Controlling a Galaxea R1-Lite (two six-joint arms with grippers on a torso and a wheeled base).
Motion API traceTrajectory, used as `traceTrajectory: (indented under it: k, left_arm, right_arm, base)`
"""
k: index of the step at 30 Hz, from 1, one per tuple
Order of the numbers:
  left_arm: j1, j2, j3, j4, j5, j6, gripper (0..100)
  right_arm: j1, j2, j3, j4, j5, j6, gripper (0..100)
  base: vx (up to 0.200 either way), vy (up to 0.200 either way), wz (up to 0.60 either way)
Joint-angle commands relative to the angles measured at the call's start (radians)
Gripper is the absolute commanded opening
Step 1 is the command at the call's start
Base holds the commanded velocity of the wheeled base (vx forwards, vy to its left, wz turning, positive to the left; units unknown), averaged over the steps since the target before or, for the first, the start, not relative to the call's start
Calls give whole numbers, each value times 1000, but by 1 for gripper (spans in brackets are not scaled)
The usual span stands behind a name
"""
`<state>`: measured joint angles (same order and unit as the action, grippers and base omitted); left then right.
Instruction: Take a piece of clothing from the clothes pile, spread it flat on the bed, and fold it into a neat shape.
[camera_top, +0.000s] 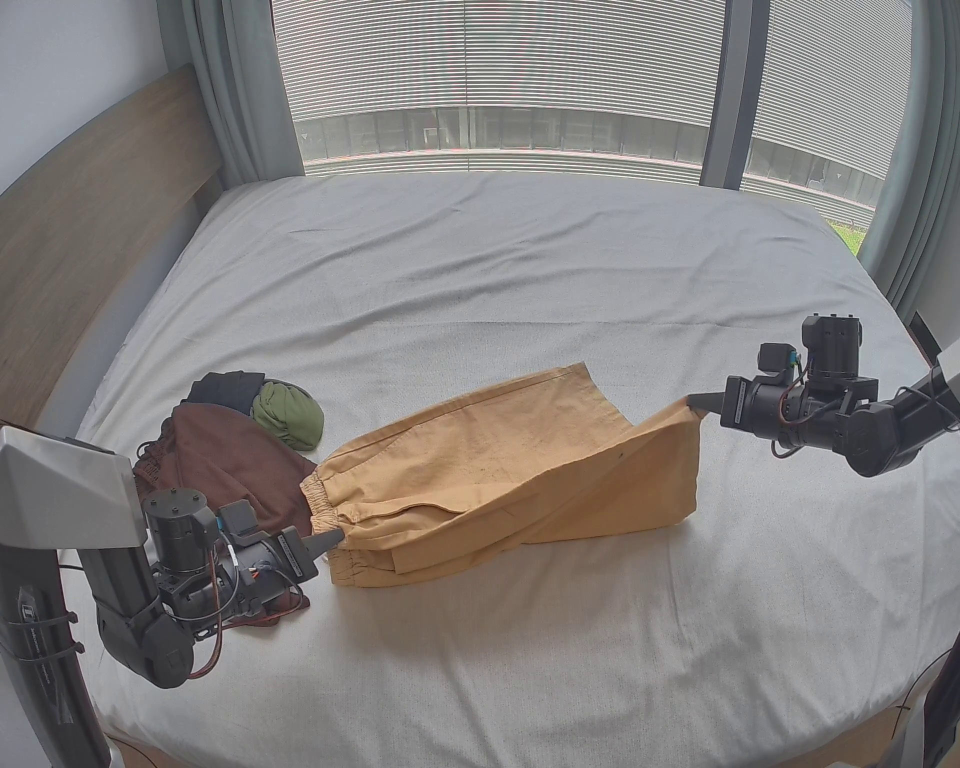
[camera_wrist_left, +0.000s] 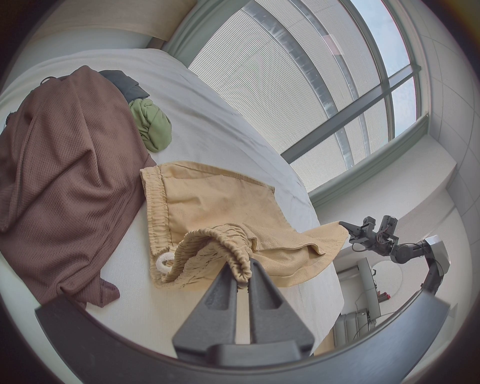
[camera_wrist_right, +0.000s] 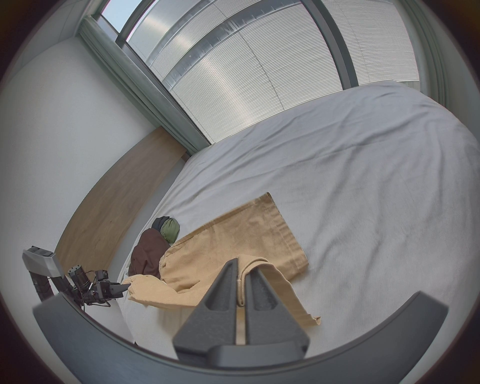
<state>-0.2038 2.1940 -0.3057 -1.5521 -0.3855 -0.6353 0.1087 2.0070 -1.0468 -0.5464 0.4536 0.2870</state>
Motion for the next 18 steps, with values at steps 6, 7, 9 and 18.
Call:
traceTrajectory:
  k: [6, 7, 9, 18]
  left_arm:
    - [0, 0, -29, 0, 11, -18, 0]
    - [0, 0, -29, 0, 13, -18, 0]
    - [3, 0, -30, 0, 13, -18, 0]
    - [20, 4, -58, 0, 43, -29, 0]
  right_arm:
    - [29, 85, -125, -1, -32, 0, 0]
    - [35, 98, -142, -1, -33, 0, 0]
    - [39, 116, -170, 0, -35, 0, 0]
    - [39, 150, -279, 39, -33, 0, 0]
  base:
    - [0, 0, 0]
    - [0, 0, 0]
    - [0, 0, 0]
    - [0, 0, 0]
